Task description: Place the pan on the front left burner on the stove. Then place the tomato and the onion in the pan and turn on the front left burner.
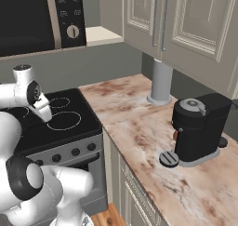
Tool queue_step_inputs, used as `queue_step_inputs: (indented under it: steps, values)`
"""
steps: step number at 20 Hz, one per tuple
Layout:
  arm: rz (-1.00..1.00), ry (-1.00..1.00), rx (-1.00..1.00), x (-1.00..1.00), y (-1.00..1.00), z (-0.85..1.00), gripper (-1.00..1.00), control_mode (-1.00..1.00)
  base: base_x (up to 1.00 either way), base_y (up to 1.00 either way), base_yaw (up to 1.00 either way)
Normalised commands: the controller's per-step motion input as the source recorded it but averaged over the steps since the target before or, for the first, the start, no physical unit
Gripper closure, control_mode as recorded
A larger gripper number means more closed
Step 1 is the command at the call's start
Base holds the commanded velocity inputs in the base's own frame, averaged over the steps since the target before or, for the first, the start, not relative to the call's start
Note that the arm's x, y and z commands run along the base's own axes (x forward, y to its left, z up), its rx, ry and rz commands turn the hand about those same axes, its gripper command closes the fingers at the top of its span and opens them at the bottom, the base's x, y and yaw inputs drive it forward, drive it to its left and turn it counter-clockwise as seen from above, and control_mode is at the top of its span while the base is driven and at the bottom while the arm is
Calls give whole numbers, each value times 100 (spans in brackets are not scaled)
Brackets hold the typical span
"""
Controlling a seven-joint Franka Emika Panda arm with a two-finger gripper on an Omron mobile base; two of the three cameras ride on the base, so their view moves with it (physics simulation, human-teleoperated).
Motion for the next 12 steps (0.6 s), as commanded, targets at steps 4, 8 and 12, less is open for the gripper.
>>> queue_step_inputs:
  steps: [4, 8, 12]
  values:
    - [-47, 0, -13, 14, -33, 14, -100, -100, 0, 0, 0]
    - [-43, 0, -12, 13, -42, 11, -100, -100, 0, 0, 0]
    - [-39, -1, -16, 7, -46, 0, -100, -100, 0, 0, 0]
